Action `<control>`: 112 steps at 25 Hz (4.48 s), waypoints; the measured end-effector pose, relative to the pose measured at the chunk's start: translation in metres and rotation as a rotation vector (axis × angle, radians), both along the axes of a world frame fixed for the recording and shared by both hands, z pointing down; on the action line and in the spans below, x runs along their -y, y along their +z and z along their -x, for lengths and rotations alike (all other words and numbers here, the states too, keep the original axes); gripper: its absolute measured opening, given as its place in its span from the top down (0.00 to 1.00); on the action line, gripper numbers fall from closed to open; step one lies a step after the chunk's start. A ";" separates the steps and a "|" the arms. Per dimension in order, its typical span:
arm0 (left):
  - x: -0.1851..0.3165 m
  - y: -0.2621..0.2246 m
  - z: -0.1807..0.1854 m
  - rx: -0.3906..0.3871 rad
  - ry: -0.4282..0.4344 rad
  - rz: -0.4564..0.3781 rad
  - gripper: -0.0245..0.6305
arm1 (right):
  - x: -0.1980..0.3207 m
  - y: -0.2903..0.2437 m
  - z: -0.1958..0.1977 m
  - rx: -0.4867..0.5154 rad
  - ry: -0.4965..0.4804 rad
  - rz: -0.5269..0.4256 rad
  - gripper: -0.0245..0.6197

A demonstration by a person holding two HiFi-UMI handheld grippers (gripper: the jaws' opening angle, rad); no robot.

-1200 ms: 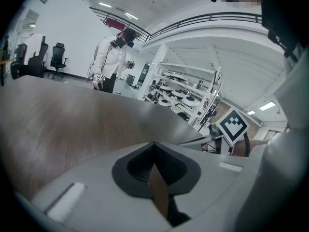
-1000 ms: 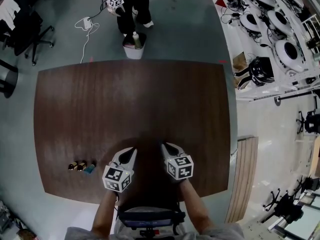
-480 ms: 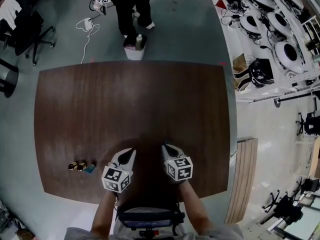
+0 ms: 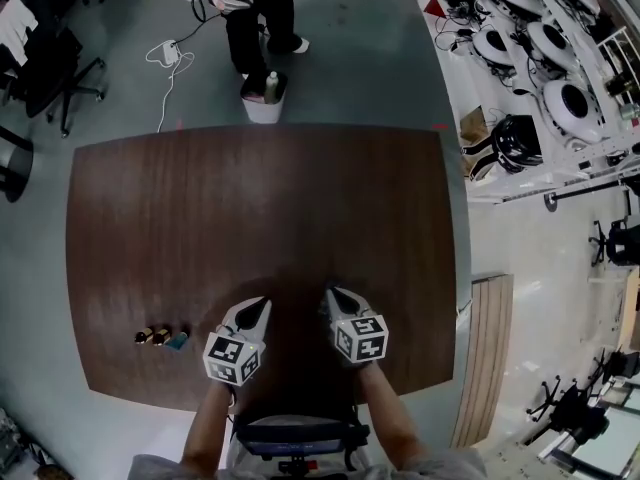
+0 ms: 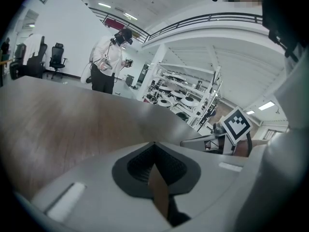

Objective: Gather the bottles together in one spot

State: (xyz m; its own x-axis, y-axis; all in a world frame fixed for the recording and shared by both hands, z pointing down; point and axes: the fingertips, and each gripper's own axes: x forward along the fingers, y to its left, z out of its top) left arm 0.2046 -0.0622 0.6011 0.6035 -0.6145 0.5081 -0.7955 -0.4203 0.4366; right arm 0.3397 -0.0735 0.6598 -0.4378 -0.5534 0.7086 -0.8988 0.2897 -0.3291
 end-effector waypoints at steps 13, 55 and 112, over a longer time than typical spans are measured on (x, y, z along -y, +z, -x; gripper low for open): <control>0.001 0.002 -0.006 0.003 0.015 0.014 0.96 | -0.003 0.020 -0.008 0.014 0.053 0.101 0.67; 0.005 0.012 0.007 0.003 -0.017 0.036 0.96 | -0.002 0.035 0.003 -0.120 -0.058 0.140 0.75; -0.132 -0.054 0.186 0.052 -0.386 -0.163 0.96 | -0.097 -0.113 0.236 0.270 -0.481 -0.522 0.76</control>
State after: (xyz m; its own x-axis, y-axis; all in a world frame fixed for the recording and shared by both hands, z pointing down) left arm 0.0189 0.0702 0.5474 0.2898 -0.8654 0.4088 -0.9271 -0.1479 0.3443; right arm 0.1040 0.0235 0.5466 -0.8365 -0.4923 0.2408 -0.5421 0.8076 -0.2321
